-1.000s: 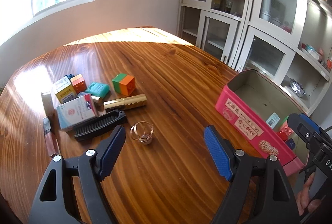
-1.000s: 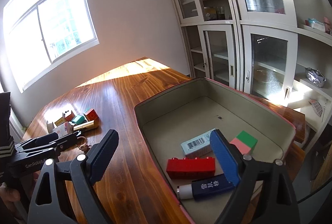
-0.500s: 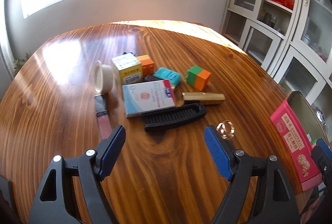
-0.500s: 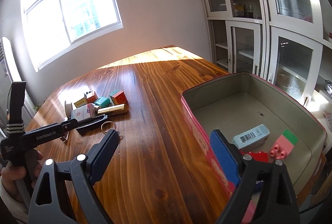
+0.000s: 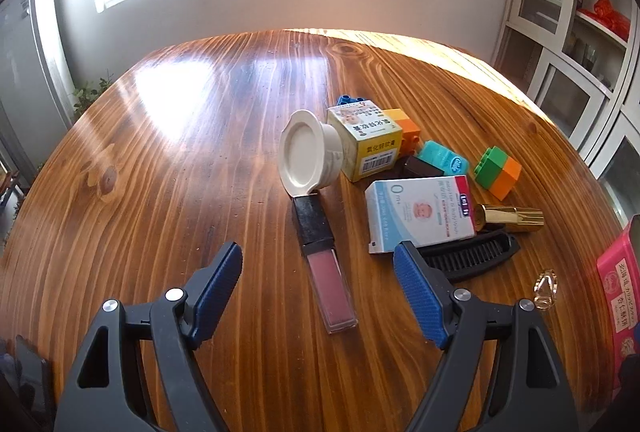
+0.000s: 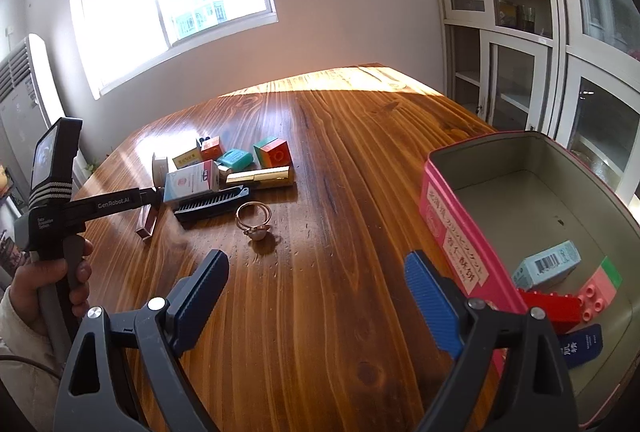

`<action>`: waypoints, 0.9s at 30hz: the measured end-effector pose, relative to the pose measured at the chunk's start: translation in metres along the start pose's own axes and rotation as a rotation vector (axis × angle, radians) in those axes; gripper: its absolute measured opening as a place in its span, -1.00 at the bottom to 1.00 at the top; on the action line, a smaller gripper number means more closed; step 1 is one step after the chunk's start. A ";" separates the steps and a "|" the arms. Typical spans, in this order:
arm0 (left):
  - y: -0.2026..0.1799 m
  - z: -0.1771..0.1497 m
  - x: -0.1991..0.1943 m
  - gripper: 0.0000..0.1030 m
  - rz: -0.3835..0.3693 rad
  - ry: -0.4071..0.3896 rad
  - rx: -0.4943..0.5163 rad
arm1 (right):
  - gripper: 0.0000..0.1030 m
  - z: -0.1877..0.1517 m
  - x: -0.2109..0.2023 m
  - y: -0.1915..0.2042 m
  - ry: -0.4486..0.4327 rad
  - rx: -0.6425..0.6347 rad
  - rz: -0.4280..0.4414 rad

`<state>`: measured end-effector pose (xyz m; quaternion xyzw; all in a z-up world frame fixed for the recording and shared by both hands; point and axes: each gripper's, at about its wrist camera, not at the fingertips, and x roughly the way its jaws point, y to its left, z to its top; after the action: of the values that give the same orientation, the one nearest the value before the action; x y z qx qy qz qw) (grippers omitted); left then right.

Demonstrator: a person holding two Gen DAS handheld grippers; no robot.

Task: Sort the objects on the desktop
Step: 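Lower the left tool onto the lip gloss tube and close it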

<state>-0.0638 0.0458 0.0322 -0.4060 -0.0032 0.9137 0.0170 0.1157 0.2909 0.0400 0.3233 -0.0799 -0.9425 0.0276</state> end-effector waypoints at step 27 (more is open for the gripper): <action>-0.008 0.003 0.037 -0.54 0.021 0.053 0.066 | 0.79 0.014 0.066 0.030 0.159 -0.040 0.126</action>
<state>-0.0901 0.0552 0.0068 -0.4292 0.0319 0.9024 0.0210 0.0551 0.2564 0.0157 0.3908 -0.0791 -0.9116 0.0997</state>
